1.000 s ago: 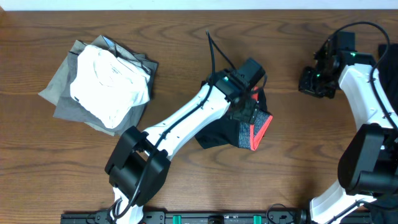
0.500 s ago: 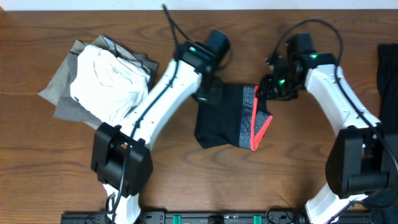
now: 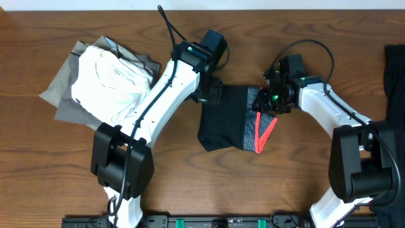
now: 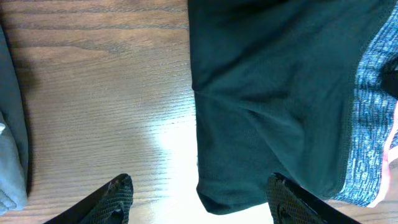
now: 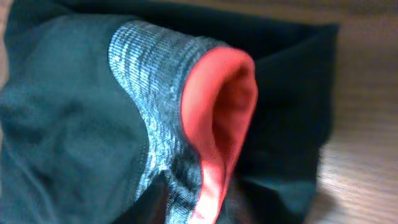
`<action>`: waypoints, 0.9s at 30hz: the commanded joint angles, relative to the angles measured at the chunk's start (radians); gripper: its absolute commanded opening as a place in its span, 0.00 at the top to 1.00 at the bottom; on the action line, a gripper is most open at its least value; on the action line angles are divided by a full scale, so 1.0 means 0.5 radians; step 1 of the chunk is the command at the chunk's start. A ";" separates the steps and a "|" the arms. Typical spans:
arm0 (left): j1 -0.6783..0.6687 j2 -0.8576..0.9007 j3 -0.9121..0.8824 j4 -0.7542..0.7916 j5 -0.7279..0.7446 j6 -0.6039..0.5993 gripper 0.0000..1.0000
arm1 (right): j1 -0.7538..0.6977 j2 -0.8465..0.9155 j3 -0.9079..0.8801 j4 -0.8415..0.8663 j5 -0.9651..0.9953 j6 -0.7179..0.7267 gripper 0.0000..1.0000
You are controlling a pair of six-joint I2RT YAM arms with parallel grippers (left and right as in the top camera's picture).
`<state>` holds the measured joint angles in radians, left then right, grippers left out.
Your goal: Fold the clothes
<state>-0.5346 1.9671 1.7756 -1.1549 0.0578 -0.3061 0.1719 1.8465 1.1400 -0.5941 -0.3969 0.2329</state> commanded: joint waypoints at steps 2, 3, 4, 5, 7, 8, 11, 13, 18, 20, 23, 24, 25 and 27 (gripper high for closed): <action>-0.001 -0.014 -0.005 -0.001 0.009 0.036 0.29 | 0.009 0.020 -0.015 0.013 -0.185 0.043 0.90; -0.001 -0.014 -0.005 0.001 0.008 0.043 0.29 | 0.000 0.012 -0.015 0.001 -0.237 0.042 0.96; -0.001 -0.014 -0.005 0.001 0.005 0.050 0.29 | -0.008 0.005 -0.015 -0.003 -0.276 0.040 0.99; -0.001 -0.014 -0.005 0.001 0.003 0.050 0.29 | -0.021 -0.008 -0.015 -0.009 -0.304 0.033 0.99; 0.002 -0.014 -0.005 0.001 0.002 0.052 0.29 | -0.052 -0.057 -0.013 -0.043 -0.321 0.027 0.99; 0.002 -0.014 -0.005 0.001 0.003 0.059 0.29 | -0.074 -0.099 -0.013 -0.070 -0.296 0.019 0.98; 0.002 -0.014 -0.005 0.001 0.003 0.086 0.29 | -0.153 -0.256 -0.013 -0.200 -0.109 -0.005 0.99; 0.002 -0.014 -0.005 0.002 0.004 0.086 0.29 | -0.189 -0.348 -0.013 -0.301 0.035 -0.005 0.99; 0.001 -0.014 -0.006 -0.003 0.008 0.085 0.29 | -0.192 -0.401 -0.021 -0.491 0.138 -0.011 0.99; 0.001 -0.014 -0.006 -0.016 0.035 0.085 0.29 | -0.181 -0.385 -0.046 -0.492 0.164 -0.010 0.98; 0.001 -0.014 -0.050 -0.020 0.141 0.083 0.28 | -0.176 -0.327 -0.087 -0.468 0.337 0.053 0.90; 0.001 -0.014 -0.074 -0.013 0.181 0.078 0.29 | -0.178 -0.307 -0.089 -0.475 0.394 0.083 0.89; -0.003 -0.014 -0.117 0.014 0.233 0.079 0.29 | -0.182 -0.294 -0.089 -0.479 0.412 0.089 0.89; -0.011 -0.014 -0.221 0.088 0.311 0.079 0.29 | -0.186 -0.293 -0.089 -0.472 0.326 0.088 0.88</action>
<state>-0.5346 1.9671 1.7351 -1.1366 0.1287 -0.2802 0.0807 1.6833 1.1061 -0.8322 -0.2619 0.2554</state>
